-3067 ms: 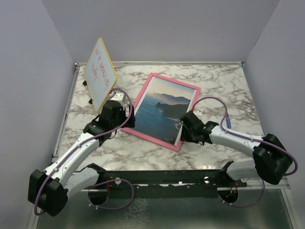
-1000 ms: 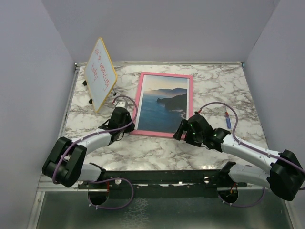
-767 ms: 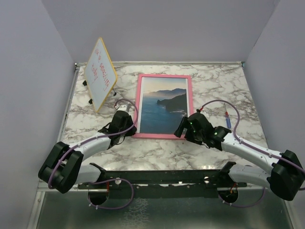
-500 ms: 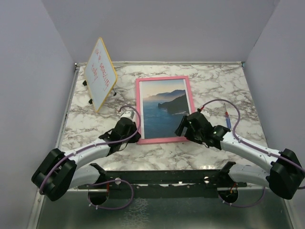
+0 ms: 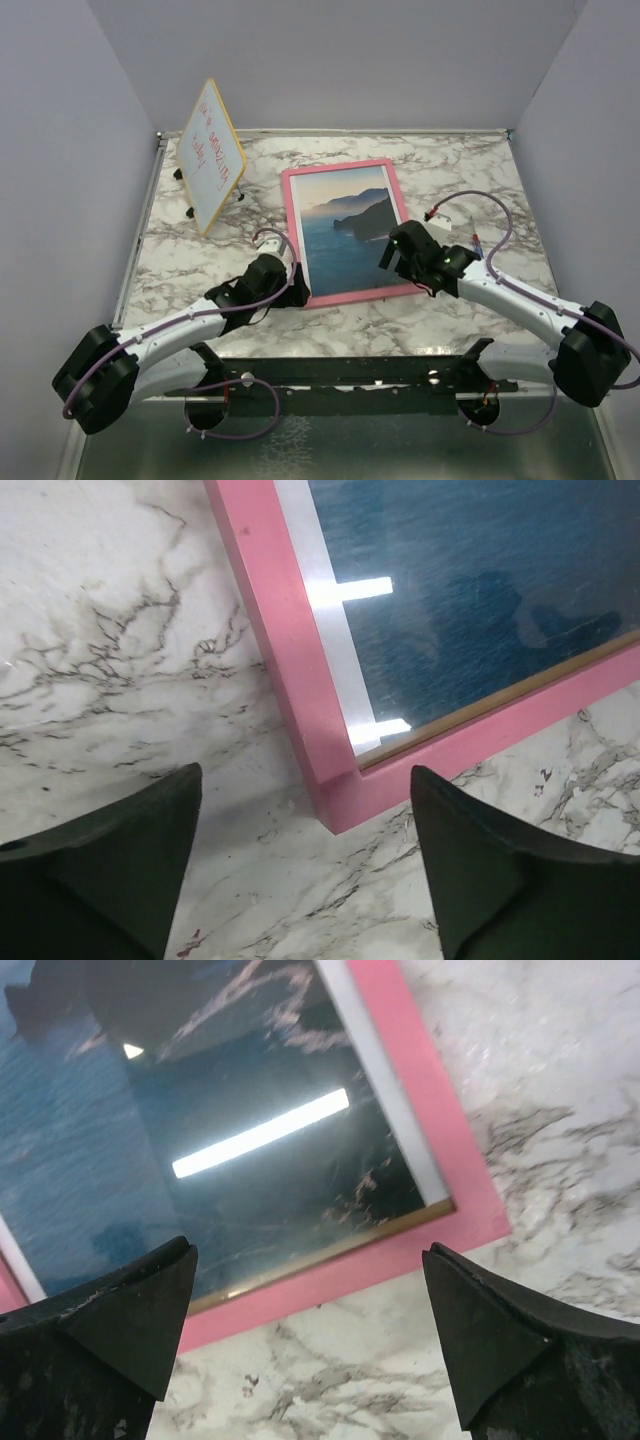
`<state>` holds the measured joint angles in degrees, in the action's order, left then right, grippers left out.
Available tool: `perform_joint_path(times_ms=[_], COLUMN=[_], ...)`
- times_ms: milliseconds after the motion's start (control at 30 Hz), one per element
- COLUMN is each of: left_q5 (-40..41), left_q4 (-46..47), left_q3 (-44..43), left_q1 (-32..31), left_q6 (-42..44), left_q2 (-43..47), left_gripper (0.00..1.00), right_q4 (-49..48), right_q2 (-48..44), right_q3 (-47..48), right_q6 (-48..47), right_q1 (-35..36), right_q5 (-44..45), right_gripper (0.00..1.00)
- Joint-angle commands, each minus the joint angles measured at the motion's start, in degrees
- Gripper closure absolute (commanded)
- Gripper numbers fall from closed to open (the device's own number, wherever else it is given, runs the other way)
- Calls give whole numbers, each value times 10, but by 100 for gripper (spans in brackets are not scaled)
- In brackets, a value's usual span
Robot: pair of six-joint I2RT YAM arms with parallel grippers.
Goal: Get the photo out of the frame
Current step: Adjust the photo frame at the center of the board.
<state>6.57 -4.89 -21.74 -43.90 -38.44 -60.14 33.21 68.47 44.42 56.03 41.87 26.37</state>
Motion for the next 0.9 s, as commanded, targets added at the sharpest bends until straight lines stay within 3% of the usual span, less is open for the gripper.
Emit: perform_joint_path(times_ms=[0, 33, 133, 333, 567, 867], left_q5=[67, 74, 86, 119, 141, 107], left_q4=[-34, -36, -39, -54, -61, -33], left_q3=[-50, -58, -93, -147, -165, -167], left_q1=[-1, -1, 3, 12, 28, 31], left_q6=[17, 21, 32, 40, 31, 28], left_q2=[-1, -11, -64, -129, -177, -213], left_gripper=[6, 2, 1, 2, 27, 40], right_q4=[25, 4, -43, -71, -51, -42], right_q2=[17, 19, 29, 40, 28, -19], right_q3=[16, 11, -2, -7, -26, -58], right_q6=[-51, -71, -99, -101, -79, -55], right_q1=[-68, -91, -144, -151, -151, -151], right_q5=[17, -17, -91, -144, -150, -169], right_gripper=[0, 0, 0, 0, 1, 4])
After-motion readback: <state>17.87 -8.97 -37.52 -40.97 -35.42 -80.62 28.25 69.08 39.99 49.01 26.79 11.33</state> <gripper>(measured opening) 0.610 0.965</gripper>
